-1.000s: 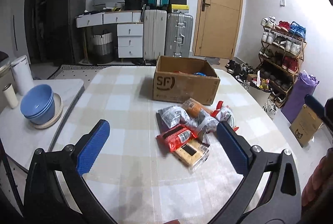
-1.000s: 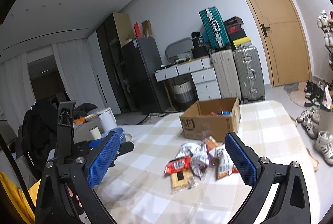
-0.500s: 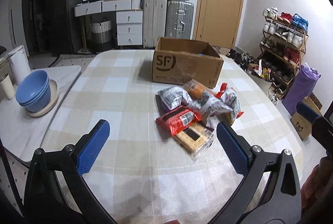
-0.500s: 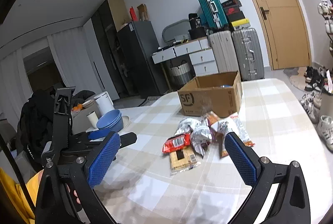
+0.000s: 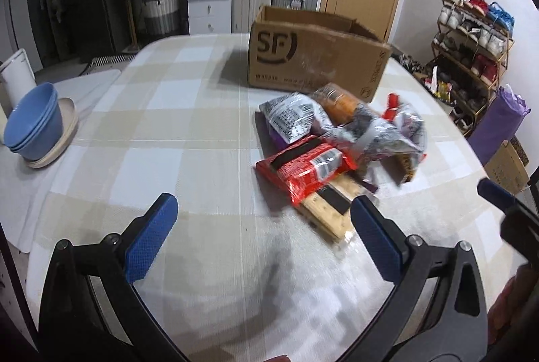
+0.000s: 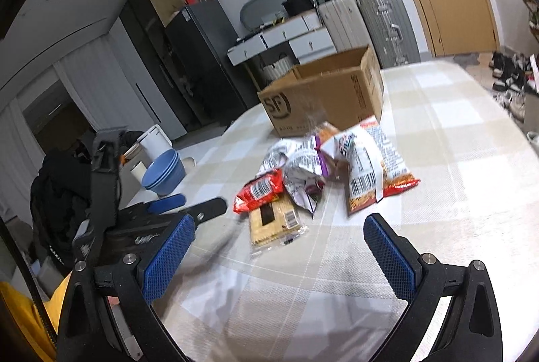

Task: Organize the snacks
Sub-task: 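Grasp the red wafer pack with the left gripper while the right gripper grasps a white chip bag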

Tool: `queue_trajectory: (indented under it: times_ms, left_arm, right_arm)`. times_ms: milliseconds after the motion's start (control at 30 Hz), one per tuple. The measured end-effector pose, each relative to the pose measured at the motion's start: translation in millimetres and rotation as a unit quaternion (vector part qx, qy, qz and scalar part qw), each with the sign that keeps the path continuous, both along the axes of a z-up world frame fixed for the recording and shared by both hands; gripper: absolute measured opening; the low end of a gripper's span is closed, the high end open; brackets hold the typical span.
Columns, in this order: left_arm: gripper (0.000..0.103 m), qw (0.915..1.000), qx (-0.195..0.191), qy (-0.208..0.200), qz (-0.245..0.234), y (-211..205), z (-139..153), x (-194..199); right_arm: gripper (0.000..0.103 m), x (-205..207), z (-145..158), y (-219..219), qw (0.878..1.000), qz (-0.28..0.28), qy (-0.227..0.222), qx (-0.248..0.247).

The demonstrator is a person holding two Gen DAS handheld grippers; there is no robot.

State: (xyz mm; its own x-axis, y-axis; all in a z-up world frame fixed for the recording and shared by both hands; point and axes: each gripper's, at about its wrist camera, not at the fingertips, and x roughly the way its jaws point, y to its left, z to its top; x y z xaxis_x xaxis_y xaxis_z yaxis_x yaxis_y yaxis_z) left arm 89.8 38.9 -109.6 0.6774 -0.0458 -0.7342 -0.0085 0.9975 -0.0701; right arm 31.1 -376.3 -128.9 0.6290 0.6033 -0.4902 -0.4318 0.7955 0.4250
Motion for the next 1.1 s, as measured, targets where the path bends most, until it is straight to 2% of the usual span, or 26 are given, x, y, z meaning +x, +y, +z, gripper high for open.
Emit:
queue_trajectory:
  times_ms: [100, 267, 433, 500, 533, 600, 633, 700, 733, 967, 1100]
  left_arm:
    - [0.102, 0.9996, -0.015, 0.024, -0.002, 1.9, -12.7, 27.3]
    - [0.102, 0.9939, -0.081, 0.075, -0.008, 4.7, -36.0, 72.9]
    - [0.101, 0.9905, -0.1, 0.094, -0.007, -1.6, -51.0, 102.5]
    - [0.1, 0.9909, -0.102, 0.087, -0.008, -2.7, -53.4, 110.1]
    - [0.097, 0.991, -0.102, 0.087, -0.01, -3.8, -54.4, 113.4]
    - [0.082, 0.9912, -0.104, 0.079, -0.019, -6.0, -55.2, 118.2]
    - [0.068, 0.991, -0.106, 0.078, -0.024, -6.7, -55.7, 119.5]
    - [0.064, 0.9914, -0.103, 0.076, -0.027, -7.8, -56.6, 121.7]
    - [0.043, 0.9912, -0.106, 0.074, -0.029, -7.0, -57.7, 124.2]
    - [0.041, 0.9894, -0.123, 0.073, -0.027, 4.6, -57.2, 119.6]
    - [0.041, 0.9895, -0.124, 0.071, -0.023, 12.0, -59.6, 106.3]
  right_arm:
    - [0.102, 9.4, -7.1, -1.2, 1.0, 0.001, 0.008, -0.001]
    - [0.102, 23.2, -12.1, -7.3, 1.0, -0.005, 0.018, 0.005]
    - [0.102, 33.0, -16.5, -12.1, 1.0, -0.006, 0.027, 0.009]
    - [0.102, 34.5, -18.3, -13.0, 0.999, -0.005, 0.031, 0.011]
    - [0.102, 36.7, -20.0, -13.4, 0.999, -0.004, 0.034, 0.012]
    - [0.102, 38.3, -21.3, -13.6, 0.999, -0.004, 0.036, 0.012]
    - [0.102, 39.9, -22.6, -13.8, 0.999, -0.004, 0.037, 0.014]
    - [0.102, 39.8, -24.0, -14.0, 0.999, -0.004, 0.039, 0.016]
    - [0.102, 39.5, -24.2, -14.0, 0.999, -0.003, 0.04, 0.016]
    - [0.102, 45.5, -18.4, -17.1, 0.999, -0.017, 0.037, 0.005]
    - [0.102, 58.5, -7.5, -17.9, 0.999, -0.03, 0.018, -0.028]
